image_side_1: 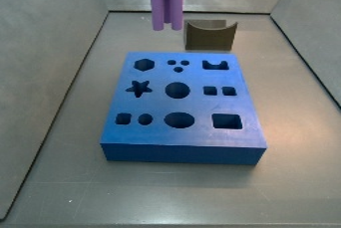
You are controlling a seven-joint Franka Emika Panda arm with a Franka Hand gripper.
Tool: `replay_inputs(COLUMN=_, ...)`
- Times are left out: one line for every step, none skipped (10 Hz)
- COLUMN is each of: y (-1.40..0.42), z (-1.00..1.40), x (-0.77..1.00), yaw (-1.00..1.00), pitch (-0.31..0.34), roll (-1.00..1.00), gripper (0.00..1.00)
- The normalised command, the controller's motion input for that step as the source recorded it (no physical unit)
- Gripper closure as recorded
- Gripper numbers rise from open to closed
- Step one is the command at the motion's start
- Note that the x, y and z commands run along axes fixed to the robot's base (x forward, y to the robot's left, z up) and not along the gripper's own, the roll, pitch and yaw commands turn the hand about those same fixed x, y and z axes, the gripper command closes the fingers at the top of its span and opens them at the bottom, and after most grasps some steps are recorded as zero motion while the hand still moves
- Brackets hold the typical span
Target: Insert the 3 prong object.
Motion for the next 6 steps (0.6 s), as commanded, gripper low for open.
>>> replay_inputs(y=0.07, z=0.0, x=-0.05, yaw=0.0, pitch=-0.047, roll=-0.06, gripper=1.0)
replay_inputs(y=0.01, z=-0.08, x=0.0, yaw=0.0, pitch=0.0, roll=0.0, gripper=1.0)
replay_inputs(y=0.15, z=-0.29, x=-0.11, yaw=-0.32, pitch=0.0, roll=0.0, gripper=1.0)
replay_inputs(y=0.25, z=-0.41, x=-0.16, yaw=-0.7, pitch=-0.01, roll=0.0, gripper=1.0)
replay_inputs(y=0.15, z=-0.43, x=-0.13, yaw=-0.83, pitch=-0.001, roll=0.0, gripper=1.0)
replay_inputs(y=0.11, z=-0.45, x=-0.19, yaw=-0.86, pitch=0.0, roll=0.0, gripper=1.0)
